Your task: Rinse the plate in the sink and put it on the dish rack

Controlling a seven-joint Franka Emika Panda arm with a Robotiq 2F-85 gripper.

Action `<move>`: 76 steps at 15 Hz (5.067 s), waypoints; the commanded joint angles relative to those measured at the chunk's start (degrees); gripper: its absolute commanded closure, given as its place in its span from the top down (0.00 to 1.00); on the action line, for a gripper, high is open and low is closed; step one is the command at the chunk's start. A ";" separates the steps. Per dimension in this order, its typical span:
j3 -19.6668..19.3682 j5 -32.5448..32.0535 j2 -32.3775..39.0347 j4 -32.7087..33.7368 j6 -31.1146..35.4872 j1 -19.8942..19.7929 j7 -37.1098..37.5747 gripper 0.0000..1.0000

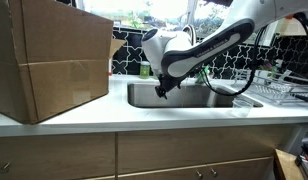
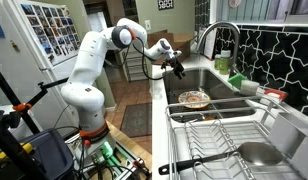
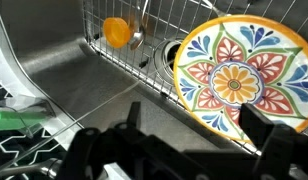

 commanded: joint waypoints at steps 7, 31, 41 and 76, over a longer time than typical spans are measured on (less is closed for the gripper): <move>-0.99 10.77 10.24 8.70 8.10 -3.06 -10.89 1.00; -3.03 22.67 31.49 32.22 6.31 -0.99 -19.46 1.00; -5.47 20.83 35.74 35.66 10.52 1.29 -20.20 1.00; -6.59 22.88 45.03 47.93 -6.48 -2.24 -22.03 0.90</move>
